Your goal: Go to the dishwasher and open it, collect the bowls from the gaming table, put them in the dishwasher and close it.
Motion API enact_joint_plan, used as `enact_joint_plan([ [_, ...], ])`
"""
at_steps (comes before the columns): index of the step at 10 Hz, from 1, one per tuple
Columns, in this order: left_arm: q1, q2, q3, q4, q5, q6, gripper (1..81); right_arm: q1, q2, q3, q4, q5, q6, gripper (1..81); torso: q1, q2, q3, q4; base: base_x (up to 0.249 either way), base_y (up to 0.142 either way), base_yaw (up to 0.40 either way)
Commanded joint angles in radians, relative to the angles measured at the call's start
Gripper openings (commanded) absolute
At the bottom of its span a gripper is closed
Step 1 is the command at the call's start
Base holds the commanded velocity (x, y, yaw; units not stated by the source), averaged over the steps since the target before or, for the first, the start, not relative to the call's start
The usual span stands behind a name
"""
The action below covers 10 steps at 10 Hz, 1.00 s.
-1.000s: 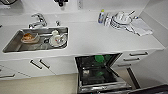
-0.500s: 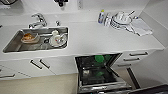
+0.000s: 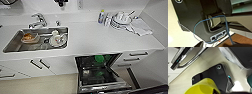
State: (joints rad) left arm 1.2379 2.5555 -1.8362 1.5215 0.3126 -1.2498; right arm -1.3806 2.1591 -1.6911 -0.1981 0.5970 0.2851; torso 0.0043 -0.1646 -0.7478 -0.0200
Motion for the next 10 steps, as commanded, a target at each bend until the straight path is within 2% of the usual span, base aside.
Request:
enact_joint_plan([
  [1, 0.120, 0.143, -0.317, 0.051, -0.282, -0.020, 81.1, 0.119, -0.092, 0.070, -0.018, -0.138, 0.049, 1.0, 0.000, 0.000, 0.000, 0.000, 0.000, 0.000, 0.000],
  [2, 0.136, 0.179, -0.410, 0.046, -0.334, -0.020, 81.1, 0.174, -0.104, 0.105, -0.011, -0.173, 0.049, 1.0, 0.000, 0.000, 0.000, 0.000, 0.000, 0.000, 0.000],
  [3, 0.147, 0.221, -0.518, 0.014, -0.384, -0.019, 81.1, 0.211, -0.105, 0.117, -0.011, -0.180, 0.049, 1.0, 0.000, 0.000, 0.000, 0.000, 0.000, 0.000, 0.000],
  [6, 0.182, 0.341, -0.870, -0.087, -0.610, -0.013, 81.1, 0.341, -0.126, 0.203, -0.017, -0.227, 0.091, 1.0, 0.000, 0.000, 0.000, 0.000, 0.000, 0.000, 0.000],
  [8, 0.193, 0.381, -0.976, -0.110, -0.661, -0.011, 81.1, 0.413, -0.141, 0.264, -0.007, -0.259, 0.095, 1.0, 0.000, 0.000, 0.000, 0.000, 0.000, 0.000, 0.000],
  [9, 0.193, 0.382, -0.979, -0.125, -0.664, -0.013, 81.1, 0.444, -0.146, 0.295, 0.000, -0.267, 0.098, 1.0, 0.000, 0.000, 0.000, 0.000, 0.000, 0.000, 0.000],
  [10, 0.194, 0.381, -0.982, -0.162, -0.664, -0.014, 81.1, 0.471, -0.144, 0.309, -0.001, -0.281, 0.126, 1.0, 0.000, 0.000, 0.000, 0.000, 0.000, 0.000, 0.000],
])
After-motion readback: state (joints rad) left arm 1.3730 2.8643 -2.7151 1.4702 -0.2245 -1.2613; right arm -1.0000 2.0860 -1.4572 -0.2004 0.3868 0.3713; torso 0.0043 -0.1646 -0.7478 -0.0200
